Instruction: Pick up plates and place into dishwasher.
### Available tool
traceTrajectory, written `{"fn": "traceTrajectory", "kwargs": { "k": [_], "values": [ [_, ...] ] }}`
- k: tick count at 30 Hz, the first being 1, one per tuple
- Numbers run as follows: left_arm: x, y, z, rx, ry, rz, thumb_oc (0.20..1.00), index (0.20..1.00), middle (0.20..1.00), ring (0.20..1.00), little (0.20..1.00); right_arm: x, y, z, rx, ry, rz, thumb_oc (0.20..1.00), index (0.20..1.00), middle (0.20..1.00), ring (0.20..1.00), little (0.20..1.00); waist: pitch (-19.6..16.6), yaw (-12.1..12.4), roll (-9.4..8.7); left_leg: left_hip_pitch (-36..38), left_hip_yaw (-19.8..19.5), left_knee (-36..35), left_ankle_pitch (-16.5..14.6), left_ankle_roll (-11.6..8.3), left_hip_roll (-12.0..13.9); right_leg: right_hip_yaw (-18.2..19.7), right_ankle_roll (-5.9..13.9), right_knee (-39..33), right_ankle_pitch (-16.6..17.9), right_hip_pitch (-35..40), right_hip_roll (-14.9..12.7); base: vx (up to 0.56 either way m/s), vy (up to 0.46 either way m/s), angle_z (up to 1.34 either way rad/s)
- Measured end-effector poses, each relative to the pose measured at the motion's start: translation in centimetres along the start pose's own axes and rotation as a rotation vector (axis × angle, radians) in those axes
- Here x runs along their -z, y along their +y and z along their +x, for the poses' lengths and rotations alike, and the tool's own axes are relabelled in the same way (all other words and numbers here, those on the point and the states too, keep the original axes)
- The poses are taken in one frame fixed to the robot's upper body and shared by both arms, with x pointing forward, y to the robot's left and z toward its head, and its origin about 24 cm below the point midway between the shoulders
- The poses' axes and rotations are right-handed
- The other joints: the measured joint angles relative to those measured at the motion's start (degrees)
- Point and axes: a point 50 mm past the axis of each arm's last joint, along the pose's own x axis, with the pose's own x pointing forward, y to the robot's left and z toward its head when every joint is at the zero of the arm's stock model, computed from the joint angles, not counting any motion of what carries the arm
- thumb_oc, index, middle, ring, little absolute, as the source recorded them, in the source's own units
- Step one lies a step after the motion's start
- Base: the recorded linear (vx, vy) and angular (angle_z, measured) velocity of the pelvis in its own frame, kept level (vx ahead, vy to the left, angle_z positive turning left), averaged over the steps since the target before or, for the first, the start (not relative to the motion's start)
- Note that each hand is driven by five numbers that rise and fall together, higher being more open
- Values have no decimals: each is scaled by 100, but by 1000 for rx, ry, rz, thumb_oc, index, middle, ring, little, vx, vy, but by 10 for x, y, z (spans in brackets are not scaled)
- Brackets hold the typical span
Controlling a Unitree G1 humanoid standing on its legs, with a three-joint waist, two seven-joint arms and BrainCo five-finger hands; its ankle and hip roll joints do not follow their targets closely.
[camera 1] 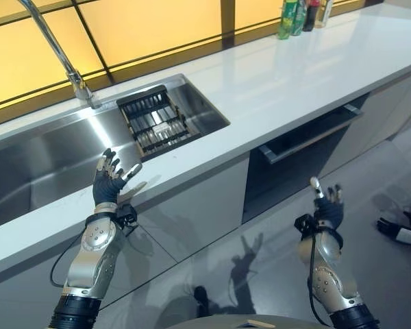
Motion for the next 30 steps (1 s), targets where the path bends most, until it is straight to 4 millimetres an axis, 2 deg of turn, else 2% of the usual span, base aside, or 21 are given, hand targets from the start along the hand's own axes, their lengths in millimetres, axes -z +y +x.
{"fn": "traceTrajectory", "kwargs": {
  "k": [1,2,3,4,5,6,7,9,10,11,13,14,15,16,18,19,21,23,30],
  "values": [
    [-3,-8,3,29,-11,-16,1000,1000,1000,1000,1000,-16,8,3,-56,-98,-16,1000,1000,1000,1000,1000,-48,-118,93,171,59,-174,19,323,-40,-86,105,83,-59,42,19,35,213,91],
    [-6,-18,8,59,-21,-45,1000,1000,1000,1000,1000,-27,15,7,-106,-184,-53,1000,1000,1000,1000,1000,-49,-180,141,337,143,-413,-3,537,-75,-161,176,250,-108,84,97,42,174,93],
    [-8,-25,10,72,-33,-75,1000,1000,1000,1000,1000,-36,23,10,-171,-253,-94,1000,1000,1000,1000,1000,-38,-233,238,571,-86,-754,51,620,-43,-115,183,755,-109,-90,106,40,167,90],
    [-11,-31,10,86,-56,-102,1000,1000,1000,1000,1000,-46,34,12,-252,-323,-116,1000,1000,1000,1000,1000,-65,-218,399,694,-463,-1161,66,633,10,167,163,1170,-296,-489,113,46,175,74],
    [-16,-32,11,94,-89,-119,1000,1000,1000,1000,1000,-55,45,9,-331,-376,-109,1000,1000,1000,1000,1000,-172,-191,318,676,-579,-1397,196,426,-94,457,164,591,-156,-652,70,42,159,83],
    [-15,-33,10,92,-94,-128,1000,1000,1000,1000,1000,-59,51,8,-392,-409,-115,1000,1000,1000,1000,1000,-160,-186,374,650,-723,-1485,263,274,-115,382,200,414,48,-558,52,40,171,76],
    [-13,-34,8,94,-90,-134,1000,1000,1000,1000,1000,-60,54,8,-438,-418,-132,1000,1000,1000,1000,1000,-181,-79,393,703,-729,-1569,269,276,-122,202,210,256,163,-433,57,30,167,76],
    [-14,-31,8,84,-104,-132,1000,1000,1000,1000,1000,-60,57,6,-526,-419,-161,1000,1000,1000,1000,1000,-205,100,403,730,-745,-1586,208,183,-153,13,262,303,115,-392,29,10,147,52],
    [-15,-28,7,74,-115,-134,1000,1000,1000,1000,1000,-59,59,5,-564,-415,-172,1000,1000,1000,1000,1000,-200,170,389,710,-814,-1591,224,217,-193,-14,294,354,94,-394,10,-7,99,46],
    [-16,-28,7,74,-128,-129,1000,1000,1000,1000,1000,-57,60,3,-594,-408,-182,1000,1000,1000,1000,1000,-187,250,372,661,-905,-1594,239,242,-239,-14,318,473,80,-418,-2,-14,52,60],
    [-15,-30,6,92,-130,-121,1000,1000,1000,1000,1000,-52,62,2,-626,-388,-192,1000,1000,1000,1000,1000,-181,227,366,722,-1216,-1591,288,320,-272,16,305,1063,60,-536,-46,-10,-1,94],
    [-15,-30,6,101,-136,-121,1000,1000,1000,1000,1000,-51,62,2,-635,-383,-196,1000,1000,1000,1000,1000,-172,219,356,816,-1438,-1645,311,344,-273,136,299,1589,-26,-754,-64,7,-47,106],
    [-17,-30,5,109,-152,-123,1000,1000,1000,1000,1000,-49,60,0,-639,-374,-199,1000,1000,1000,1000,1000,-202,222,295,824,-1616,-1677,283,386,-281,406,316,1531,-68,-837,-11,14,-54,93],
    [-20,-29,5,113,-170,-125,1000,1000,1000,1000,1000,-48,61,-1,-647,-373,-198,1000,1000,1000,1000,1000,-213,246,239,797,-1777,-1714,303,373,-319,686,317,1323,-61,-929,64,27,-72,91],
    [-22,-27,6,122,-182,-104,1000,1000,1000,1000,1000,-47,62,-2,-662,-374,-196,1000,1000,1000,1000,1000,-265,285,7,746,-1934,-1779,353,326,-418,1004,384,732,165,-1019,1,31,-86,77],
    [-22,-27,6,124,-180,-101,1000,1000,1000,1000,1000,-46,60,-1,-657,-367,-199,1000,1000,1000,1000,1000,-296,275,-36,697,-1942,-1803,358,300,-391,1053,399,591,330,-946,34,38,-82,78],
    [-24,-31,4,147,-189,-102,1000,1000,1000,1000,1000,-45,60,-1,-654,-365,-202,1000,1000,1000,1000,1000,-316,269,-48,697,-1839,-1819,352,275,-300,1012,348,301,387,-778,122,30,-88,65],
    [-26,-37,1,178,-197,-107,1000,1000,1000,1000,1000,-43,59,1,-647,-354,-210,1000,1000,1000,1000,1000,-324,382,-17,691,-1745,-1819,396,185,-245,924,332,146,456,-698,142,10,-93,22],
    [-33,-42,0,241,-233,-75,1000,1000,1000,1000,1000,-33,58,5,-557,-289,-195,1000,1000,1000,1000,1000,-326,411,-18,913,-1749,-2083,409,181,-291,838,371,-526,597,-230,150,19,-75,9]
  ]
}}
